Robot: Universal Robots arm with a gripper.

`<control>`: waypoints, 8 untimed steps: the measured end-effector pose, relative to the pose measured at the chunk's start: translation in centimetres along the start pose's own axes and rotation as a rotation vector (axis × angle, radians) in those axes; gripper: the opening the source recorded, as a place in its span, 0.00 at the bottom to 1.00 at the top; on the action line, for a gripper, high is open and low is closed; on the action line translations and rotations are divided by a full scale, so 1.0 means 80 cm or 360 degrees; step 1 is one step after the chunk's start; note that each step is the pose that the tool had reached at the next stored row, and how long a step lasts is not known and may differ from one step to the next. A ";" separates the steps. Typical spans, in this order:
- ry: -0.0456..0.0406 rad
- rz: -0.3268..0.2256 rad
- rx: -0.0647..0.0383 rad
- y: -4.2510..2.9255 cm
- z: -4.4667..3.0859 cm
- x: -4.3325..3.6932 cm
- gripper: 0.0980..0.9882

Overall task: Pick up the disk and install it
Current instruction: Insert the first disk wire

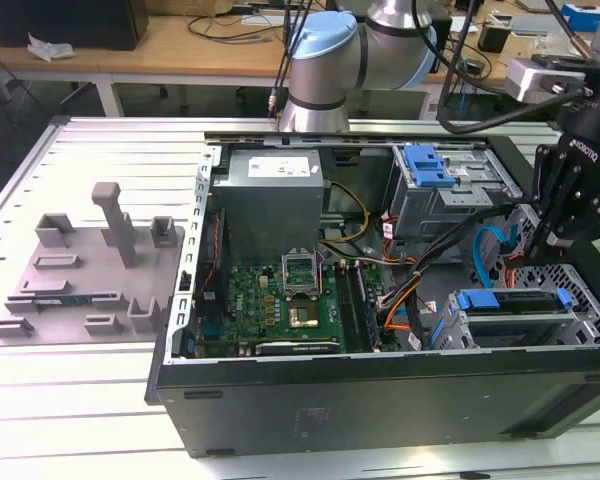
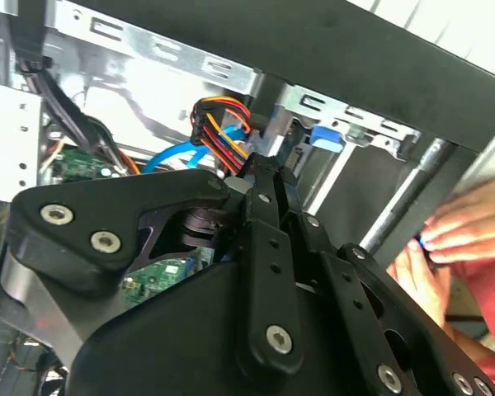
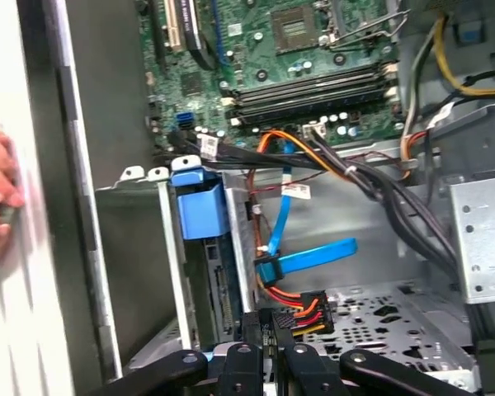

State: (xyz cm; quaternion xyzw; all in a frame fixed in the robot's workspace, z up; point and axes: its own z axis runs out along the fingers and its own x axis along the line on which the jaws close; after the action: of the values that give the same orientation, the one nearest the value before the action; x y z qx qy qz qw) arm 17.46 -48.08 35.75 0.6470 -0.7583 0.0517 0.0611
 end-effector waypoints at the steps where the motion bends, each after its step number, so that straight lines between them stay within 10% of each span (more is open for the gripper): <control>1: -0.0015 -0.0001 -0.0002 -0.0003 0.0004 0.002 0.08; 8: -0.0110 -0.0046 -0.0011 -0.0021 0.0030 0.019 0.08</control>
State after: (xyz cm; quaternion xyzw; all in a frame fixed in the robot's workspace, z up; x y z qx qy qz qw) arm 17.40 -49.59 35.75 0.6591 -0.7507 0.0258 0.0380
